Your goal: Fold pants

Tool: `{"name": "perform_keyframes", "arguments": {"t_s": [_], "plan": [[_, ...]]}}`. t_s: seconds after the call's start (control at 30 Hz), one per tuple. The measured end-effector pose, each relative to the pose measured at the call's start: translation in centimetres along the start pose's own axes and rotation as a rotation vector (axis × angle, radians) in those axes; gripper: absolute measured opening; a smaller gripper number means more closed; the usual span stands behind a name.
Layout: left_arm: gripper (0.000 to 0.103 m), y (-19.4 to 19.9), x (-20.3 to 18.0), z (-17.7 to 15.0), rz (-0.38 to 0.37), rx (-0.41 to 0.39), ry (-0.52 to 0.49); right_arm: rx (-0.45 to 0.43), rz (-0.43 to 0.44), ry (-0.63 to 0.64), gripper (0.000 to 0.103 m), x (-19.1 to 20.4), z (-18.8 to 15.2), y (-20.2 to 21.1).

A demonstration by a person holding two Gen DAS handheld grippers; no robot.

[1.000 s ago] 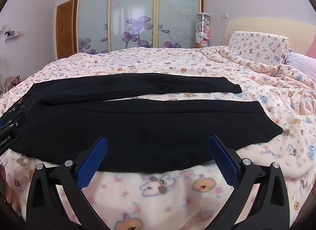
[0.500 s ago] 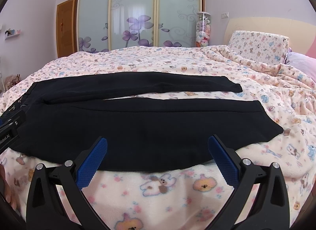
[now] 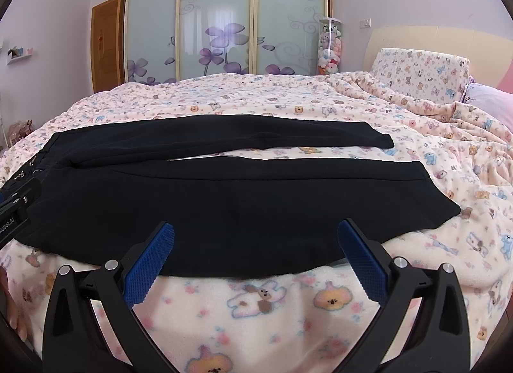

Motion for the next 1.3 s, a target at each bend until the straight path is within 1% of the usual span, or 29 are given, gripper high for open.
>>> {"name": "perform_keyframes", "arguments": {"t_s": [1.17, 1.3], "plan": [[0.101, 0.01, 0.00, 0.02, 0.000, 0.000, 0.001, 0.009, 0.002, -0.004, 0.102, -0.06, -0.21, -0.28], [0.101, -0.01, -0.02, 0.01, -0.001, 0.002, 0.000, 0.014, 0.014, -0.012, 0.102, -0.17, -0.49, -0.40]]}}
Point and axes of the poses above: each gripper's, at about its wrist camera, not at the fingertips, and y roughly against the way its jaws point, x to its left, z to its top, the point moved 1 cm from there along -y, roughly the way its jaws point, and after that the axes turned 10 degrees about z, right-handed, at the moved point
